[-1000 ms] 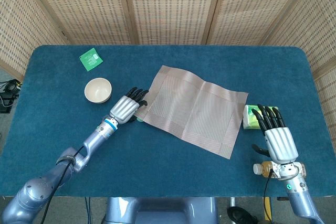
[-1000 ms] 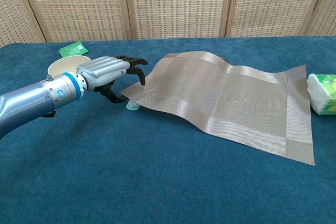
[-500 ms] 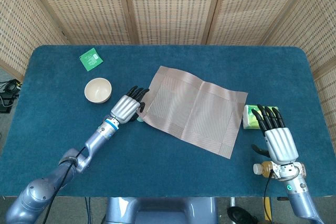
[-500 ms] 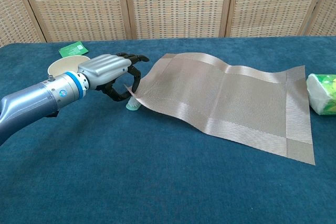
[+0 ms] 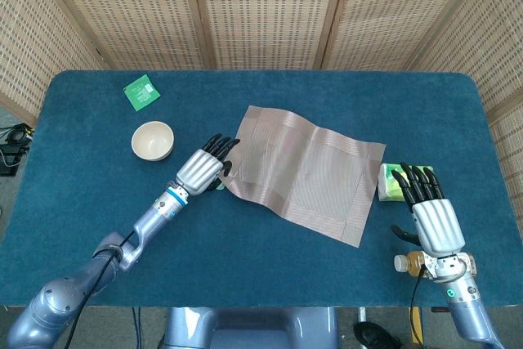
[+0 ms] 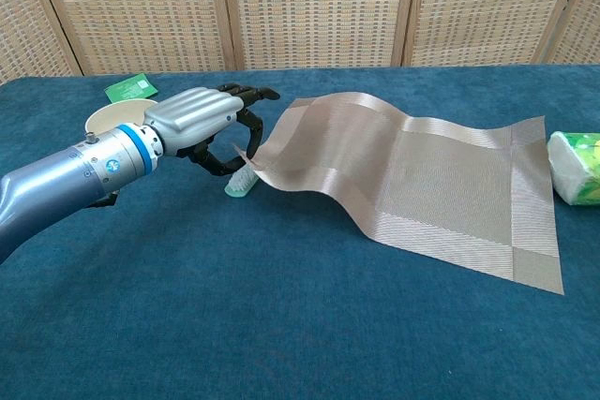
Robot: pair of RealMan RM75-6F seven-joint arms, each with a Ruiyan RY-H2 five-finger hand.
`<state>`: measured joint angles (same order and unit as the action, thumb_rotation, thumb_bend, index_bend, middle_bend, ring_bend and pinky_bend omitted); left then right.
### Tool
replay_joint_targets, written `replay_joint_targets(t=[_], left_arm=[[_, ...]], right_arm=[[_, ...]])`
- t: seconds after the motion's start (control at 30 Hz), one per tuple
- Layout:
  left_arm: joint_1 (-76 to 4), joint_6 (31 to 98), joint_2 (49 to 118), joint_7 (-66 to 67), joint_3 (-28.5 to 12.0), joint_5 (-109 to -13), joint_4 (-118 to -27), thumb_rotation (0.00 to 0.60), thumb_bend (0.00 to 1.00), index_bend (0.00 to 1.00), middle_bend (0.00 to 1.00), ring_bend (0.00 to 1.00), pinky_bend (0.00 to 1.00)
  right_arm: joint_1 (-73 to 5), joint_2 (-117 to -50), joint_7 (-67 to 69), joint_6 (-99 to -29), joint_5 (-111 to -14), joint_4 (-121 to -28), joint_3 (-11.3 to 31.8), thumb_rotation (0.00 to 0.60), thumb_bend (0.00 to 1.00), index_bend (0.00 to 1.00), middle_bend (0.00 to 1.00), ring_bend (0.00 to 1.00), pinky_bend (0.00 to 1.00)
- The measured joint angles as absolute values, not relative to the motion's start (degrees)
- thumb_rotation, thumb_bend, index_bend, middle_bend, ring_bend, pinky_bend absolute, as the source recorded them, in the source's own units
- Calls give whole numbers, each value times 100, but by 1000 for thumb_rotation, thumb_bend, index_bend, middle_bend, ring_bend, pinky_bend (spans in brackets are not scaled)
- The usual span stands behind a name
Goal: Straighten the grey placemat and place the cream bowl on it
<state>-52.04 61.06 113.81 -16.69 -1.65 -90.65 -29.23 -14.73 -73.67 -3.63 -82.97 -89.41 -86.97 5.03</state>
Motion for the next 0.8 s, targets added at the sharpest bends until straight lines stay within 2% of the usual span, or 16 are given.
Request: replay_joint_targets(t=[0.23,0.57,0.8], left_arm=[[-5024,6361,10843,-985,-30,-9191,-4011,600,491,770,0,0,0],[-4585,6523,9468,1156,76,-9074,-6745,600,501,783,0,0,0],[-4189,6519,8634,2320,106,-8730,-7899,600,503,788,0,0,0]], right_arm=[[-1448,-7338,-359,-8362,-9012,-8752,494,600,0,35,0,0,0],[-1408,-7272,-317,-8465,-9106,-8837,489,600,0,35,0,0,0],[-1393,-7242,-294,-8495,-9147,-8868,488,600,0,35,0,0,0]])
